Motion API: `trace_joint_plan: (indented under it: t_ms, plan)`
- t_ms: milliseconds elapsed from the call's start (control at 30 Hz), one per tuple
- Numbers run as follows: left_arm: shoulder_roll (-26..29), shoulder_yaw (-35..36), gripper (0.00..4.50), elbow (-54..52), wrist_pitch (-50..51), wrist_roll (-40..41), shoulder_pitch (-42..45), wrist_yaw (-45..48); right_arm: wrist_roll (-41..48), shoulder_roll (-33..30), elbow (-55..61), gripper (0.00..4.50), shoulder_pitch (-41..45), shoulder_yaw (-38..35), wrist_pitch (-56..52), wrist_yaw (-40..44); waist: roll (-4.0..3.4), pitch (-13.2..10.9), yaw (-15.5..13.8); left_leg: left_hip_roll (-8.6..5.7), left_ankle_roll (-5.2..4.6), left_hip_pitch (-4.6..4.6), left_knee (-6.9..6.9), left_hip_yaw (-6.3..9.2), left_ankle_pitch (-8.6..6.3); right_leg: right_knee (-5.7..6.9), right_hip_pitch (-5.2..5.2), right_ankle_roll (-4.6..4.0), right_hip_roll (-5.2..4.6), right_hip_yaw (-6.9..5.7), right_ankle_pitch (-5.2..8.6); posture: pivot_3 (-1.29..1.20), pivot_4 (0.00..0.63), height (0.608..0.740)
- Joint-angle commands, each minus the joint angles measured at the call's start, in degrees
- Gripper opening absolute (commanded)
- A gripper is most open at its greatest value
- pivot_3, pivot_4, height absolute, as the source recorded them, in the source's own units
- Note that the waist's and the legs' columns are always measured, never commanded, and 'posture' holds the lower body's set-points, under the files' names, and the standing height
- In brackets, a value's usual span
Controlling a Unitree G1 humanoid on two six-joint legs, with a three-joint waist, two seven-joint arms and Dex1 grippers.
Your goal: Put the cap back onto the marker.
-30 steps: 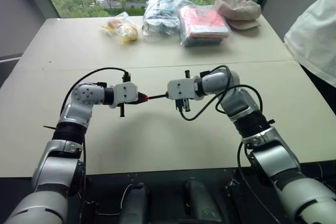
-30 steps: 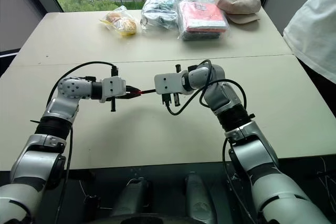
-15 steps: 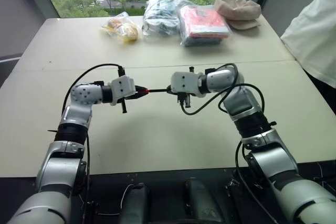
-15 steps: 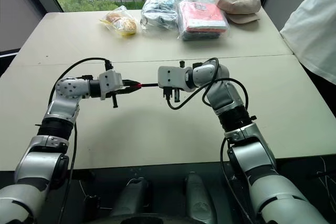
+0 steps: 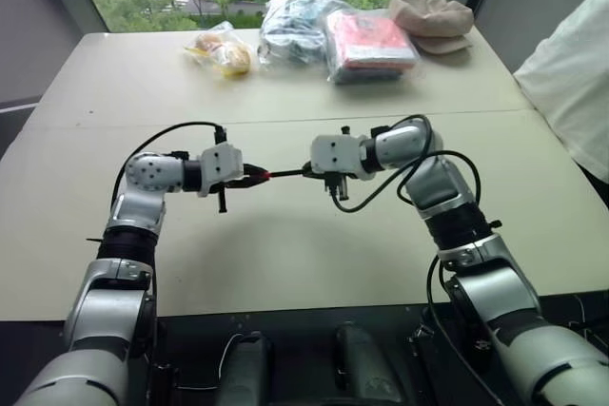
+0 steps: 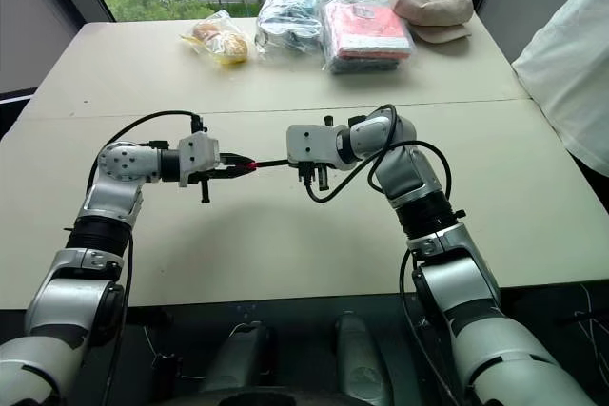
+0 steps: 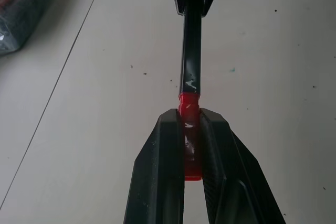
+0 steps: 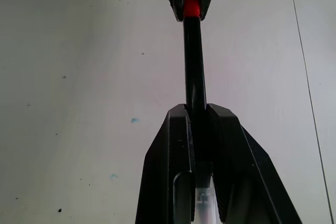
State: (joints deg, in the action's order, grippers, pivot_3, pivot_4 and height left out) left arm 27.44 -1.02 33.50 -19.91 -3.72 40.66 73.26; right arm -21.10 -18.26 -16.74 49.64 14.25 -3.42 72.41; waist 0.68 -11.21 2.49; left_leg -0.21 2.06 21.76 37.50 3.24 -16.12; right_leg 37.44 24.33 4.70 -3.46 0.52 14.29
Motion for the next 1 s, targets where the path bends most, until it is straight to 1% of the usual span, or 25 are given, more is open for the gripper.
trace_joint_plan:
  t_ms: [33, 167, 333, 467, 767, 1000]
  plan:
    - [-6.63, -5.73, 0.0, -7.68, -5.4, 2.68, 5.86, -1.38, 5.85, 9.53, 4.57, 0.06, 2.39, 9.69, 6.1, 2.25, 0.0, 0.0, -0.02, 0.0, 0.0, 0.0, 0.0, 0.0, 0.0, 0.0, 0.0, 0.0, 0.0, 0.0, 0.0, 0.0, 0.15, 0.74]
    - [-6.78, -6.45, 0.0, -6.08, -6.25, -0.62, 6.84, -2.98, 5.2, 9.85, 4.13, 0.06, 2.7, 9.97, 5.64, 2.06, 0.0, 0.0, -0.04, 0.0, 0.0, 0.0, 0.0, -0.01, 0.0, 0.0, 0.0, 0.0, 0.0, 0.0, 0.0, 0.0, 0.15, 0.74]
    - [-7.5, -6.54, 0.0, -5.61, -5.59, -1.59, 7.56, -4.04, 4.03, 10.07, 3.0, 0.06, 3.03, 10.4, 6.23, 1.56, 0.0, 0.0, -0.01, 0.0, 0.0, 0.01, 0.0, 0.0, 0.0, 0.0, 0.0, 0.0, 0.0, 0.0, 0.0, 0.0, 0.15, 0.74]
    - [-7.96, -6.5, 0.0, -5.71, -5.27, -1.21, 7.86, -4.28, 3.94, 10.58, 2.89, 0.06, 3.07, 10.48, 6.23, 1.57, 0.0, 0.0, -0.01, 0.0, 0.0, 0.0, 0.0, 0.0, 0.0, 0.01, 0.0, 0.0, 0.0, 0.0, 0.0, 0.0, 0.15, 0.74]
    - [-10.07, -4.68, 0.0, -7.61, -3.63, 3.53, 7.84, -3.65, 4.05, 10.69, 3.29, 0.06, 2.5, 10.61, 6.19, 2.16, 0.0, 0.0, -0.01, 0.0, 0.0, 0.01, 0.01, 0.0, 0.0, 0.01, 0.0, 0.0, 0.0, 0.0, 0.0, 0.0, 0.15, 0.74]
    - [-10.36, -4.65, 0.0, -7.59, -3.21, 2.98, 8.7, -3.49, 3.59, 10.63, 3.19, 0.06, 2.46, 10.97, 6.52, 2.28, 0.0, 0.0, -0.03, 0.0, 0.0, 0.01, 0.01, 0.0, 0.0, 0.01, 0.0, 0.0, 0.0, 0.0, 0.0, 0.0, 0.15, 0.74]
